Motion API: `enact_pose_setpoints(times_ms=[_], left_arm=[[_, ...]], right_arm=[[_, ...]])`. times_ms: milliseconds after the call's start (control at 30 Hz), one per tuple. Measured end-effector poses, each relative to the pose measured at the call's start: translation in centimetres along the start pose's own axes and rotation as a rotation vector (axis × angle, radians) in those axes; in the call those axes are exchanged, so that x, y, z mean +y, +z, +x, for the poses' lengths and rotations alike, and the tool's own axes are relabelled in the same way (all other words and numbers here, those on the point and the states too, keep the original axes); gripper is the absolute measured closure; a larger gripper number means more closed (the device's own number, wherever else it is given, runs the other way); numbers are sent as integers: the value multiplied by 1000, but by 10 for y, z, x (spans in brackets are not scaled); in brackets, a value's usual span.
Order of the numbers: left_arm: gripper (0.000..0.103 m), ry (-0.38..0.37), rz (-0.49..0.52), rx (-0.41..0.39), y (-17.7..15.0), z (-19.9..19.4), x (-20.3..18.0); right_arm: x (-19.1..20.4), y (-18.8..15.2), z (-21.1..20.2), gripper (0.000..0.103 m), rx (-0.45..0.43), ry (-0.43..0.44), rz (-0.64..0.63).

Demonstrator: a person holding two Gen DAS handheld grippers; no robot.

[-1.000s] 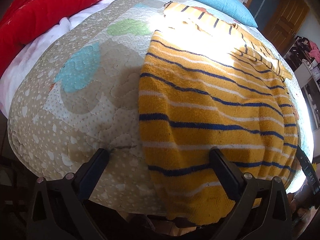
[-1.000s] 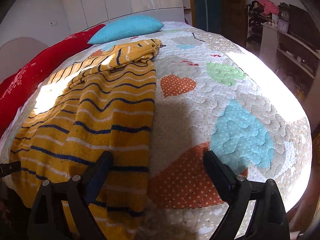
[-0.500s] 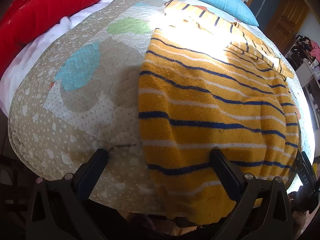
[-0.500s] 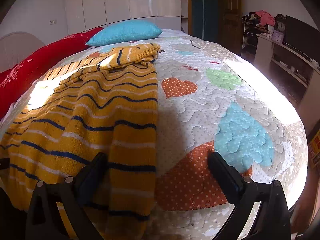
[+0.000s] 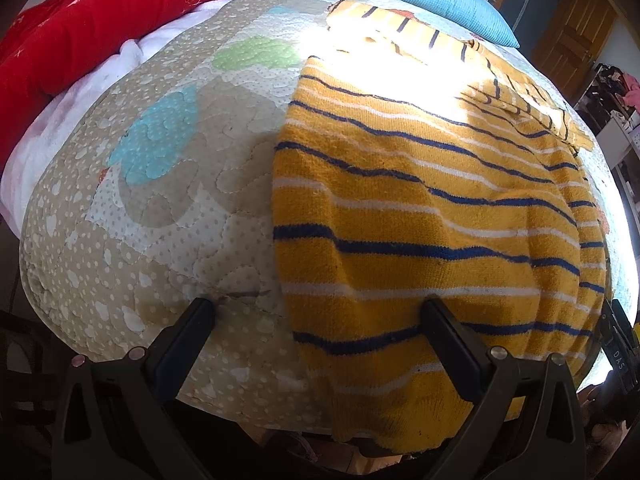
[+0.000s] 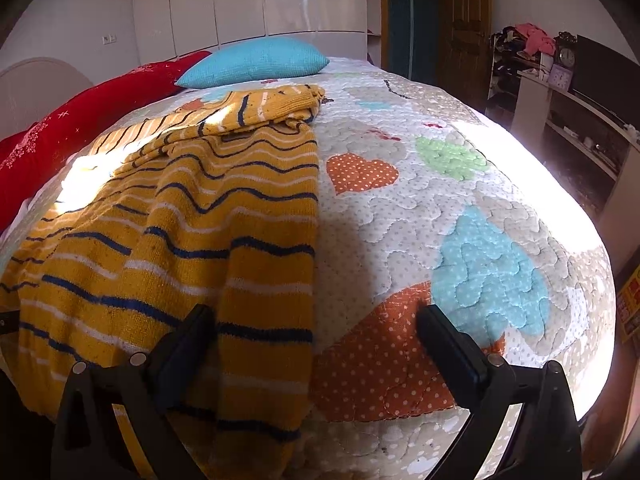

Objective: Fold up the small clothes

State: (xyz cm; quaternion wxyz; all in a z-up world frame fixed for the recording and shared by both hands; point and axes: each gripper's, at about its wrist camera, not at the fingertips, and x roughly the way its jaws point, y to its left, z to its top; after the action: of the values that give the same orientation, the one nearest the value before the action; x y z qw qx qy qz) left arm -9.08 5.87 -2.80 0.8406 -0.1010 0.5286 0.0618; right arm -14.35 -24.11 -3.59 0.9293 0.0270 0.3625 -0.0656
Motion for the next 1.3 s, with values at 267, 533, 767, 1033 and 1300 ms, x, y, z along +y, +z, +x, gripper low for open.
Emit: enact_pose_setpoints(times_ms=[267,533,767,1033,1300], left_arm=[[12,-154,-71,-17,3,-19,18],[35,-378,-216,-54,0,-39,69],[32,-485,-110,28,-16,-14,30],[16,-585,-138,20,-19,-5,29],[89,-534,-165,44,-24,-10,33]], right_arm=[[2,0,0,0,-3,-5,-11],[-29,13,-18,10,83,235,100],[-50,-7,-25,18,195,452,237],[-35,-29,-17,18,283,482,256],[-8,-38,-10,39,339,466,207]])
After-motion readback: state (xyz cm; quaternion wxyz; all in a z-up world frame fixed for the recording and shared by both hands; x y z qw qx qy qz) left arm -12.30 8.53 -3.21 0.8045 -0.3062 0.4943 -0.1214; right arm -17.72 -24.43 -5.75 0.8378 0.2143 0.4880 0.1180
